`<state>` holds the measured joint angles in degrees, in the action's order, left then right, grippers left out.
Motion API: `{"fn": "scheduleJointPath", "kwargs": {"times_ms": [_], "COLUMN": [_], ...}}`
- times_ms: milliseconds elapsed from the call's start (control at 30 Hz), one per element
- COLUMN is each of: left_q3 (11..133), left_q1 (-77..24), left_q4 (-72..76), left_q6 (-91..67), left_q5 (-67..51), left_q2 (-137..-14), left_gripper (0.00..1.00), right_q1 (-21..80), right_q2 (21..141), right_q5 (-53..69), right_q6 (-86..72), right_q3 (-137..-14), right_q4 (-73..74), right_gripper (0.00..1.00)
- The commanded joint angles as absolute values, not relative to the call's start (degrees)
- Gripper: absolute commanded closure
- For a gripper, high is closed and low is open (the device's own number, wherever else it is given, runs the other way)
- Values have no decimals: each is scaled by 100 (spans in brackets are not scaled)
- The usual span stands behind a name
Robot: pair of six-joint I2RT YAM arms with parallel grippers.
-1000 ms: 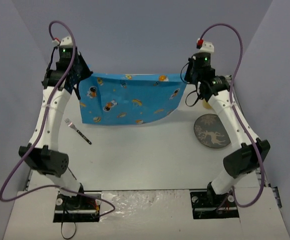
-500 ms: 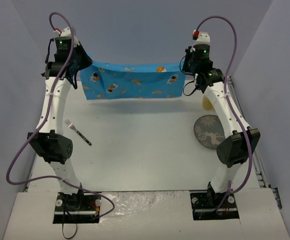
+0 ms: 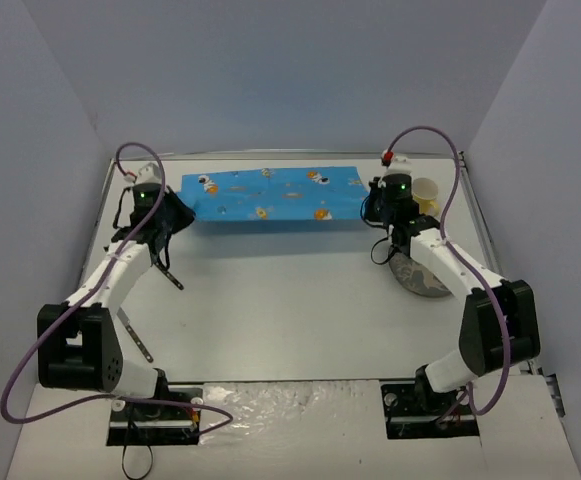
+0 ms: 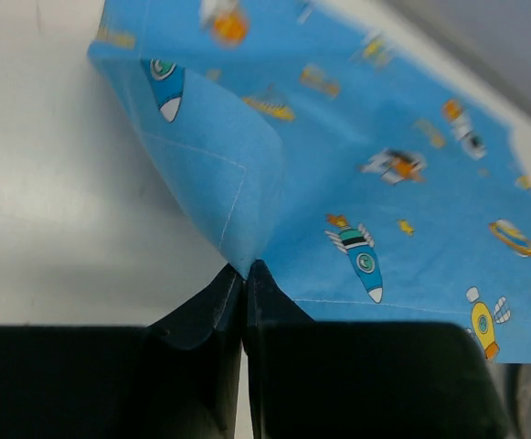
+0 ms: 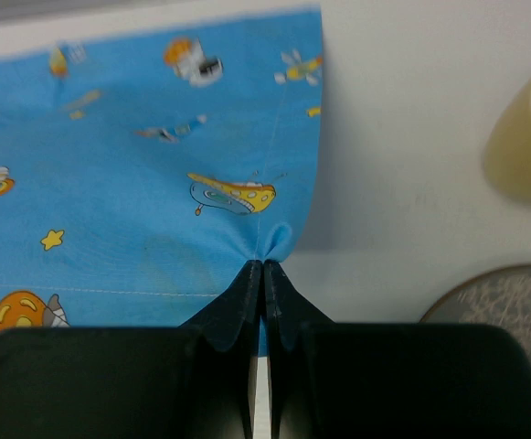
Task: Set the dinner table for one person
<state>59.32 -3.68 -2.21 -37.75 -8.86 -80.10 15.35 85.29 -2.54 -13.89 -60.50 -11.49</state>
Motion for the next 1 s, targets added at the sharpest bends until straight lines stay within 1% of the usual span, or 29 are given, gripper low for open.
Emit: {"fn": "scheduleJointPath", "kwargs": {"times_ms": [0, 67, 167, 233, 333, 400, 433, 467, 500, 533, 567, 600, 633, 667, 767, 867, 967], "left_q3": [4942, 4689, 4373, 4276, 4269, 4430, 4531, 4663, 4840, 5011, 5196, 5476, 5695, 5940, 6970, 7692, 8125], "left_q1": [-352, -353, -360, -360, -369, -352, -355, -365, -377, -393, -461, -645, -785, -791, -1468, -1813, -1837], "left_q4": [538, 574, 288, -8, -521, -866, -1035, -1102, -1270, -1413, -1498, -1614, -1718, -1857, -2245, -2247, -2236], "left_q6": [-4555, -4687, -4760, -4758, -4765, -4716, -4667, -4615, -4480, -4379, -4297, -3991, -3821, -3646, -2991, -2819, -2827], "left_q5": [-760, -804, -692, -503, -72, -3, 85, 82, 46, 16, 16, 43, 120, 224, 782, 869, 893], "left_q2": [-8225, -8223, -8040, -7826, -7617, -7576, -7576, -7575, -7570, -7567, -7583, -7645, -7722, -7835, -8541, -9408, -10042], "left_gripper": [91, 87, 84, 77, 57, 42, 36, 34, 30, 26, 21, 14, 9, 9, 7, 6, 6], "right_q1": [1572, 1593, 1619, 1627, 1635, 1635, 1635, 1635, 1635, 1637, 1649, 1669, 1687, 1704, 1749, 1828, 1875], "right_q2": [8739, 8741, 8696, 8676, 8700, 8727, 8721, 8687, 8625, 8559, 8462, 8319, 8222, 8134, 7859, 8045, 8423], "right_q5": [-78, -62, -62, -62, -62, -62, -62, -25, 69, 144, 160, 167, 175, 176, 196, 249, 241], "right_q6": [-2128, -2331, -2440, -2479, -2512, -2500, -2465, -2415, -2341, -2268, -2178, -2035, -1971, -1969, -1877, -1764, -1740], "right_q3": [-5142, -4729, -4388, -4329, -4297, -4388, -4451, -4550, -4681, -4807, -4918, -5041, -5112, -5183, -5354, -5596, -5828], "right_q4": [-1847, -1837, -1816, -1748, -1588, -1461, -1406, -1316, -1192, -1080, -981, -831, -793, -749, -715, -712, -745], "right_gripper": [100, 100, 100, 96, 75, 56, 48, 45, 36, 30, 26, 15, 10, 6, 0, 0, 0]}}
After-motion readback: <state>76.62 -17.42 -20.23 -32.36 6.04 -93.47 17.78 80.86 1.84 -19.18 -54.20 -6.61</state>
